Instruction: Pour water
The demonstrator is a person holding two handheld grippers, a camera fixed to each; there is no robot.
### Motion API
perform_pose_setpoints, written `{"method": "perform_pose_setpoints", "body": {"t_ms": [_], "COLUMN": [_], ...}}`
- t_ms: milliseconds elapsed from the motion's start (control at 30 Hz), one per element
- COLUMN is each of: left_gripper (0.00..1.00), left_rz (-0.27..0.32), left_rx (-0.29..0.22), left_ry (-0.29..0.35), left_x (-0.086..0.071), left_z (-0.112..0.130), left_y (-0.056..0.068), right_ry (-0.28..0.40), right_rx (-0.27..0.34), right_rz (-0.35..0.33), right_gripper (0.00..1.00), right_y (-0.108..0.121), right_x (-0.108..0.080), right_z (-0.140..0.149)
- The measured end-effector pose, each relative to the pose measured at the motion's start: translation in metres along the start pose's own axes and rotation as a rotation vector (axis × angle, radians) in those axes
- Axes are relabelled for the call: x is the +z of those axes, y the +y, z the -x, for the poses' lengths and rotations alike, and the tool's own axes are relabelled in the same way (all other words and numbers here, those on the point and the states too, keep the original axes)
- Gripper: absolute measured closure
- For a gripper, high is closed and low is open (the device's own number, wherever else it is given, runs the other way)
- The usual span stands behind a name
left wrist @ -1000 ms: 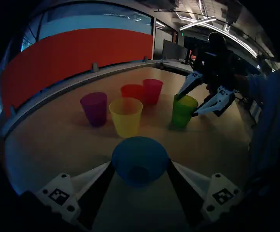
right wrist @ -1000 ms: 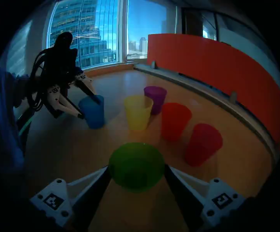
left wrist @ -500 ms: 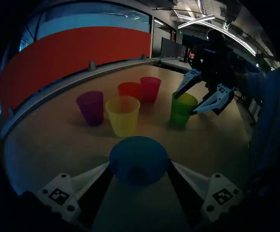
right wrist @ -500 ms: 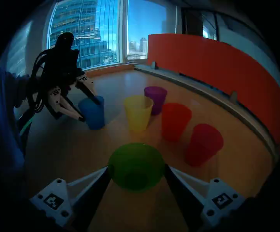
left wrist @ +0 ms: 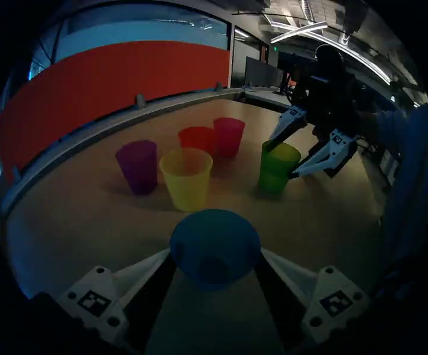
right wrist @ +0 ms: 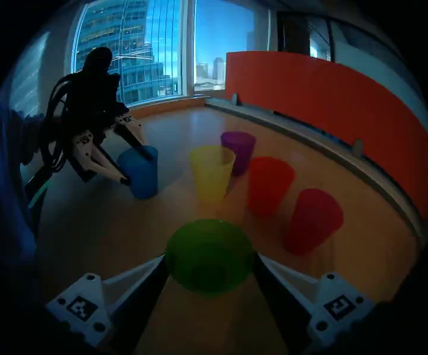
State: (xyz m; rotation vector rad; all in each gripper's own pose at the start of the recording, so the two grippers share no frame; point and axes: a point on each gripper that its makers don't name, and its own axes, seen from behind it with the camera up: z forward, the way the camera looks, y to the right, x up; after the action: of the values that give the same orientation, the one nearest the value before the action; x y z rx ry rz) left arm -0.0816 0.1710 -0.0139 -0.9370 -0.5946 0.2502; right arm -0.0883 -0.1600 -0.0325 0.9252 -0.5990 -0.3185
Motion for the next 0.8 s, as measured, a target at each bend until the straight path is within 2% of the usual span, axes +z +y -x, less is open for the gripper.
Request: {"method": "perform_pose_setpoints", "body": {"t_ms": [100, 400, 800], "left_gripper": [0.14, 0.14, 0.14], "left_rz": [0.002, -0.004, -0.037], "left_rx": [-0.006, -0.026, -0.036], "left_ry": [0.006, 0.035, 0.117], "left_x": [-0.002, -0.01, -0.024], "left_z": [-0.002, -0.013, -0.044], "left_y": [0.0, 0.0, -0.001], "right_ry": [-0.002, 0.01, 0.111], "right_rx": [0.001, 0.002, 0.011], "right_rz": [0.0, 0.016, 0.06], "right_gripper": [0.09, 0.09, 0.09], "right_y": [-0.001, 0.0, 0.004], "right_x": [0.0, -0.004, -0.023], "right_z": [0.0, 0.0, -0.034]}}
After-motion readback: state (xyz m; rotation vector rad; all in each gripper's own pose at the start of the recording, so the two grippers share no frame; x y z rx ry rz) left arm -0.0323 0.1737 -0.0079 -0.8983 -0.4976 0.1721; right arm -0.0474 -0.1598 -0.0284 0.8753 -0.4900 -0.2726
